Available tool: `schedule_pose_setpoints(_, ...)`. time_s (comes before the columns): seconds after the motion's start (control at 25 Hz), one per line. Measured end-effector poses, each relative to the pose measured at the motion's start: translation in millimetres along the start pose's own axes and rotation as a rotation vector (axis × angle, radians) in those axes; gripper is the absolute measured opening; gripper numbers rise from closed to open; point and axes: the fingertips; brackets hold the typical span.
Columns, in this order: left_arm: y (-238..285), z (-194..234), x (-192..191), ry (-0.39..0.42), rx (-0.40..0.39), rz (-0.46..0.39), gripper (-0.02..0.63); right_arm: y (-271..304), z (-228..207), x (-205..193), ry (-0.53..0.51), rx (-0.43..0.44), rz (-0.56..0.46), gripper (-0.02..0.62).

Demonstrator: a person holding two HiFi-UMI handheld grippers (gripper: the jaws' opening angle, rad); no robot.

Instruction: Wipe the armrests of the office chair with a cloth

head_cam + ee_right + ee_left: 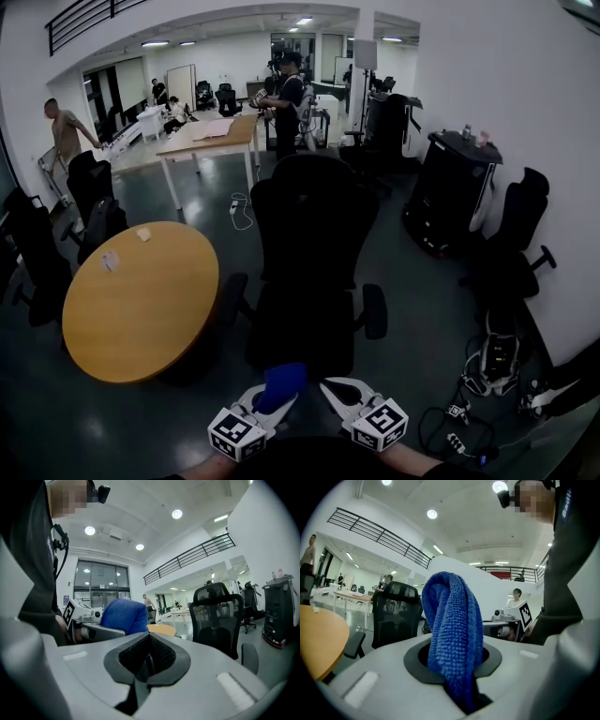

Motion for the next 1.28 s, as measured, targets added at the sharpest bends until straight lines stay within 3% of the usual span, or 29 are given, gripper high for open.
schedule_pose_setpoints(1.28, -8, -11, -16, 0.021, -0.001, 0.017, 0.109, -1, 8, -12, 0.038, 0.036, 0.030, 0.004)
Point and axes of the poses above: the fingertips, and each gripper's own axes: y forward along the fingers, z to its left, x out of its top, and after that the axes turned 5 degrees about -z, right-handed
